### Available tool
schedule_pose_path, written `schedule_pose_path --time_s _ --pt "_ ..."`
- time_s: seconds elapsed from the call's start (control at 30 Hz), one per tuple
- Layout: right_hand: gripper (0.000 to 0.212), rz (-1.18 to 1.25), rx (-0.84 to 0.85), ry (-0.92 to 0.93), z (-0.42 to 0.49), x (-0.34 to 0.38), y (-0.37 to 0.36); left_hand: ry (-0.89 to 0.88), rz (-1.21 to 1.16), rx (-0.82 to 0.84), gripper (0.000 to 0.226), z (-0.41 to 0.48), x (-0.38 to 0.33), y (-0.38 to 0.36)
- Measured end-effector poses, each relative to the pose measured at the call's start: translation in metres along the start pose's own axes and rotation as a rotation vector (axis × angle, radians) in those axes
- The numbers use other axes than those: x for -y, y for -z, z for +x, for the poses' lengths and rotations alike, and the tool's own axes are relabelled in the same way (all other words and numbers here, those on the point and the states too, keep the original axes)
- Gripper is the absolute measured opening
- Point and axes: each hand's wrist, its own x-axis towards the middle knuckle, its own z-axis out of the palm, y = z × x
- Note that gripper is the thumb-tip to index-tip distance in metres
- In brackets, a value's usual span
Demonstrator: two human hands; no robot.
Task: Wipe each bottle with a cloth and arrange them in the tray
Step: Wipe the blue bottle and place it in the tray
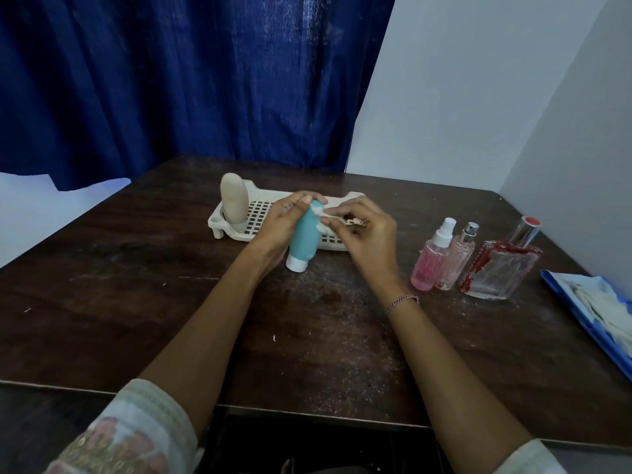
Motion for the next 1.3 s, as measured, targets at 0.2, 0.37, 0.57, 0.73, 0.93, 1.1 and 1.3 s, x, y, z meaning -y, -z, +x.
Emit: schedule_pose_path --time_s 0.2,0.37,0.57,0.73,0.93,1.1,1.3 --pt "0.015 -0.061 0.292 0.027 -0.005 0.002 -0.006 0.012 -0.034 -0.105 0.025 -0.001 -0.001 0.002" --pt "0.018 -0.208 0.589 0.045 -0.01 -0.001 -0.012 0.026 0.065 -0.192 0.027 0.0 -0.002 -0.001" --pt "0.017 -0.211 0.564 0.078 -0.013 -0.001 -0.018 0.06 0.181 -0.214 0.03 -0.002 -0.001 -0.003" --pt "0.015 -0.196 0.519 0.087 -0.012 -0.001 -0.017 0.049 0.26 -0.165 0.031 -0.005 0.001 -0.004" --pt "0.016 -0.128 0.444 0.06 -0.011 0.001 -0.017 0.013 0.431 -0.161 0.026 -0.003 0.006 -0.001" --pt "0.014 -0.014 0.241 -0.063 -0.01 0.002 -0.018 0.049 0.389 -0.123 0.043 -0.004 0.004 -0.002" --pt "0.012 0.045 0.069 -0.234 -0.008 -0.002 -0.014 0.147 0.173 -0.115 0.048 -0.001 0.01 -0.001"
